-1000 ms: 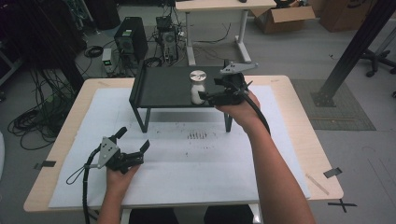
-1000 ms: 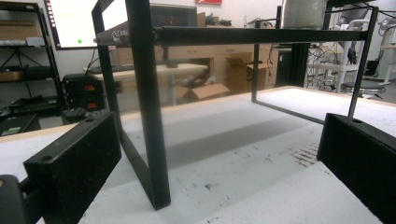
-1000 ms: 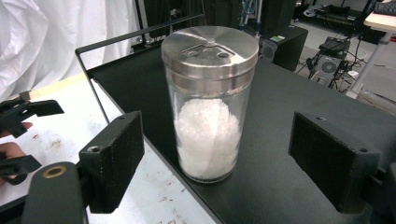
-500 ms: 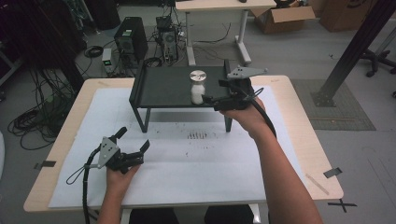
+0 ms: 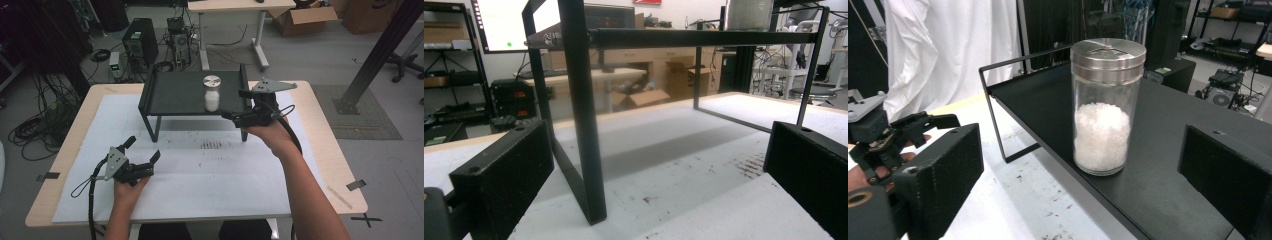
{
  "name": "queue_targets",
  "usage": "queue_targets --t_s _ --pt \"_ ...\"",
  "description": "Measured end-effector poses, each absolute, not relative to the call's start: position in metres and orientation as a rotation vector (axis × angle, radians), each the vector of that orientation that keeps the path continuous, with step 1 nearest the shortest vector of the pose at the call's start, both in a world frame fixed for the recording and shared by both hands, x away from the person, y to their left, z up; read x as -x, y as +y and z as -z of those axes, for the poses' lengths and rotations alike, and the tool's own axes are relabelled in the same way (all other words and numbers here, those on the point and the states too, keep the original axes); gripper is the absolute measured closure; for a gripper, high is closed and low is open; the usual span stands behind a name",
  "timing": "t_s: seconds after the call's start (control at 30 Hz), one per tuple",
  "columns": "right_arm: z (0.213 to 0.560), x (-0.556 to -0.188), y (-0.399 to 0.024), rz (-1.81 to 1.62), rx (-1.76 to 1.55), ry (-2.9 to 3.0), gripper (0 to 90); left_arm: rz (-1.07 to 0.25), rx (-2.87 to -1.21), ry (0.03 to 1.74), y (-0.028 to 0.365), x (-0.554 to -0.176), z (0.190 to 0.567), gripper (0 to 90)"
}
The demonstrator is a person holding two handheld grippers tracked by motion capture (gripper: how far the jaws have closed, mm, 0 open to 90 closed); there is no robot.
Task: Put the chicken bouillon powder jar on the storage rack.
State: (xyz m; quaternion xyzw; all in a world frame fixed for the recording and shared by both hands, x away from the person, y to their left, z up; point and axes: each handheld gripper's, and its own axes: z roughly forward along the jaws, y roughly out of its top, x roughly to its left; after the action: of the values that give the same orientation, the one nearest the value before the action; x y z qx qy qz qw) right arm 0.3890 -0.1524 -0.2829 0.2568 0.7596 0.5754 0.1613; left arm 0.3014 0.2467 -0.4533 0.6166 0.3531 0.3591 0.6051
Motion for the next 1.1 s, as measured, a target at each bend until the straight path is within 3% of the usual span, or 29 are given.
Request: queue_targets --t_s 1.1 --pt "0.341 -0.366 -0.182 -1.729 -0.712 2.104 0.0 -0.826 -1.429 0.819 0.247 -0.302 0.453 0.2"
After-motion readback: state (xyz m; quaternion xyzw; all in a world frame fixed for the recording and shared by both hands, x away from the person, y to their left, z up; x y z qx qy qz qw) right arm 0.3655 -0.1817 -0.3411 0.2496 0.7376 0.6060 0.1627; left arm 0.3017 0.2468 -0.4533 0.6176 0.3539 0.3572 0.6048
